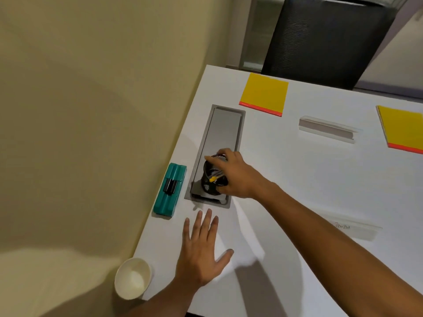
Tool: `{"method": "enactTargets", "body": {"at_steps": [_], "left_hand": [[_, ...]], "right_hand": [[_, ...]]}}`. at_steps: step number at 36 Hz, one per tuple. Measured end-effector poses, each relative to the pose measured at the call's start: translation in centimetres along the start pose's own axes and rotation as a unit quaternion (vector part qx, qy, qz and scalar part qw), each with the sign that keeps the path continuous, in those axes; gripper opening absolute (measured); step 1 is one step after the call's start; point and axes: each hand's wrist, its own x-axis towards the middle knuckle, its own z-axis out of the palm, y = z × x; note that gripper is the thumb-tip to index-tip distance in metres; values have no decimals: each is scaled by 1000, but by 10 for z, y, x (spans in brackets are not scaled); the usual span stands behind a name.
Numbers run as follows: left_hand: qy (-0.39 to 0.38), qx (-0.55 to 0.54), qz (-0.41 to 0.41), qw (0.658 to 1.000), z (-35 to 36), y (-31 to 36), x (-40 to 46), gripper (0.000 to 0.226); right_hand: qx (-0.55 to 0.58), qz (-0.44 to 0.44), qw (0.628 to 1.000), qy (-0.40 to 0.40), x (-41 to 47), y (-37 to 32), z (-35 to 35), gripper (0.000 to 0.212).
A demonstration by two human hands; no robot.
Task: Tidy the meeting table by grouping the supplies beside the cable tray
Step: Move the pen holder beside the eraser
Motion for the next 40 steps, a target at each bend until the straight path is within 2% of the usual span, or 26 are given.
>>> {"method": "enactTargets", "body": {"at_steps": [10, 15, 25, 32, 40], "left_hand": [[13, -21, 10, 1000, 5, -2, -2, 100], [17, -16, 11, 1000, 5, -2, -1, 100], [14, 15, 1, 1000, -2, 1, -1, 101], [7, 29, -3, 1000, -5, 3, -1, 100], [-5, 31, -2, 1000, -14, 4, -3, 97]], "right_hand": [[-40, -112, 993, 13, -1, -30, 22, 94], [-59, -140, 988, -3, 1, -39, 22, 90], [-128, -133, 982, -29, 3, -40, 14, 98], [-67, -100, 992, 39, -30, -31, -3, 101], [-28, -20, 998, 43, -82, -23, 4, 107]]}}
